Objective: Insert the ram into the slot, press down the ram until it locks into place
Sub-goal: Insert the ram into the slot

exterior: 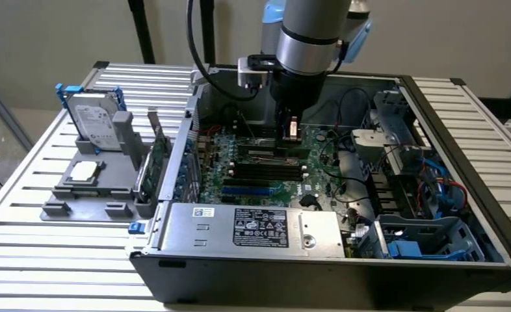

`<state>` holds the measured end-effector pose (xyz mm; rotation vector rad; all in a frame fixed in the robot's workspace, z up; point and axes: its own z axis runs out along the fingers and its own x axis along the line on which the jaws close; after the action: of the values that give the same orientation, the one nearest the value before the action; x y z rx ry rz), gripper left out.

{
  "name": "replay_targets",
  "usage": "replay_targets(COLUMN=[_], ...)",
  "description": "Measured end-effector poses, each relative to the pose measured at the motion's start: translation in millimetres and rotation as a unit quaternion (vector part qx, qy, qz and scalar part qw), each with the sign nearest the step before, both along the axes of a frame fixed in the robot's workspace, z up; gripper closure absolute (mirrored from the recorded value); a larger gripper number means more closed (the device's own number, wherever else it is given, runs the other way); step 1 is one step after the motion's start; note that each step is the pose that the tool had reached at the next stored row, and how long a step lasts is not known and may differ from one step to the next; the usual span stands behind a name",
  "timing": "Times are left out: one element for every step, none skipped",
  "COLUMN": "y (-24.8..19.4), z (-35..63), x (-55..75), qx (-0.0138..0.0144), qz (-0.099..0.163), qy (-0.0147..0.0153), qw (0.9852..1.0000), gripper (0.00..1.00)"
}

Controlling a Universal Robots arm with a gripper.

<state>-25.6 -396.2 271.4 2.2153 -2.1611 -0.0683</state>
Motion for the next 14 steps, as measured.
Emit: replay_targets(y=[-0.1,-0.3,-0.5,-0.6,-0.8,-0.9,-1.1,-1.2,-1.4,-1.6,-1.7,-1.9,-2.1,-2.1], z=[-1.8,-3.7,-5.4,-7.2,-9.0,-10.8,-12.7,-14.6,-16.4,-18.1,-19.3,-19.9,-20.1,-20.2], x=[0.0,0.0,0.0,0.0,0.0,0.0,0.0,0.0,0.0,-0.1,-0.2,-0.3,-0.4,-0.6], qx=[0.0000,0.0000,0.0000,0.0000,0.0000,0.0000,0.0000,0.0000,0.0000,0.0000,0.0000,0.0000,0.0000,0.0000], qz=[0.000,0.000,0.000,0.000,0.000,0.000,0.000,0.000,0.000,0.000,0.000,0.000,0.000,0.000], qy=[0.0001,0.0002,0.0003,0.0003,0.0003,0.0003,0.0003,0.0003,0.0003,0.0003,0.0003,0.0003,0.0003,0.0003], qw=[1.0000,1.0000,1.0000,1.0000,1.0000,1.0000,1.0000,1.0000,1.0000,1.0000,1.0000,1.0000,1.0000,1.0000], gripper=[0.86,0.86,0.86,0.86,0.86,0.86,0.86,0.86,0.86,0.86,0.86,0.86,0.86,0.86])
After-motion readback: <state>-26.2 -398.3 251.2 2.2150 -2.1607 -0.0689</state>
